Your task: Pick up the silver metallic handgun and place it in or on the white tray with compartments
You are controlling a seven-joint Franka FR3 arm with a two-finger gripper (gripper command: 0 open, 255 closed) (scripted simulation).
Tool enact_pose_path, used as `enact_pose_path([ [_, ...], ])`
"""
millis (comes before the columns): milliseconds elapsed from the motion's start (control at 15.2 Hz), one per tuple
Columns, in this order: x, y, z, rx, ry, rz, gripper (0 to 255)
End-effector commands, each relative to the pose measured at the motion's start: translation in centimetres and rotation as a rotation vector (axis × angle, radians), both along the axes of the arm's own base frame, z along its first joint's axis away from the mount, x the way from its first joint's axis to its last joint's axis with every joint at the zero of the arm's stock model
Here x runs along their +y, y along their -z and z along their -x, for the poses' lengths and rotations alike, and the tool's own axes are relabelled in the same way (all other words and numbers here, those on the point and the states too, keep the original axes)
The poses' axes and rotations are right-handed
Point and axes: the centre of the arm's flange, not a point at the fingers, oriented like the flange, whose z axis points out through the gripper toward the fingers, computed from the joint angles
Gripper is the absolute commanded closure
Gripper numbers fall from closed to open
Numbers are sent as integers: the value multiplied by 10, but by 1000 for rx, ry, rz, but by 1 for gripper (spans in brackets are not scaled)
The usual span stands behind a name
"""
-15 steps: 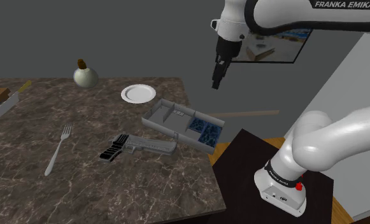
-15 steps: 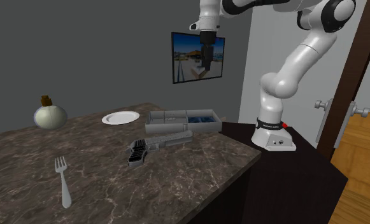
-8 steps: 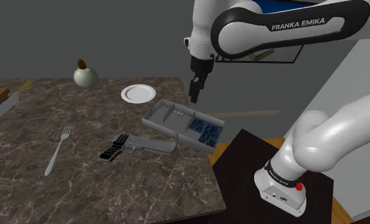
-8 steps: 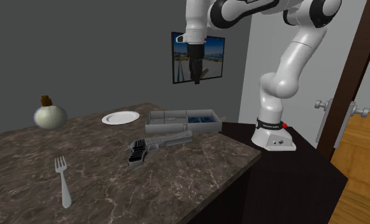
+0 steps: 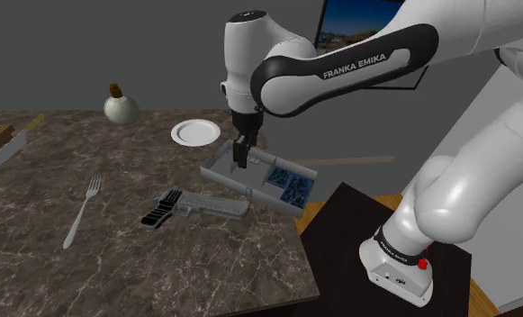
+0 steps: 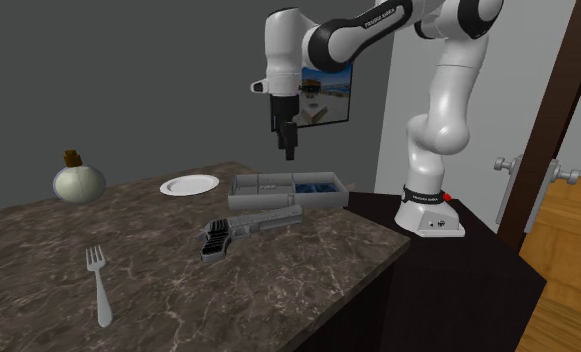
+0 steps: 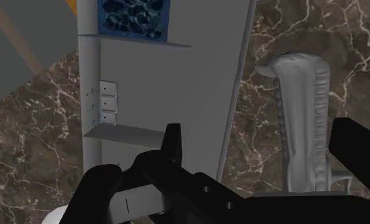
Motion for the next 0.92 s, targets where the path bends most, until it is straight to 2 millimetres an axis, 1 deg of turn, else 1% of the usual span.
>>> enact_pose_path([
  [0, 21, 16, -9, 6, -22, 4, 0],
  [396, 79, 66, -37, 24, -85, 20, 0],
  [792, 138, 118, -61, 42, -149, 35, 0],
  [858, 139, 119, -61, 43, -150, 36, 0],
])
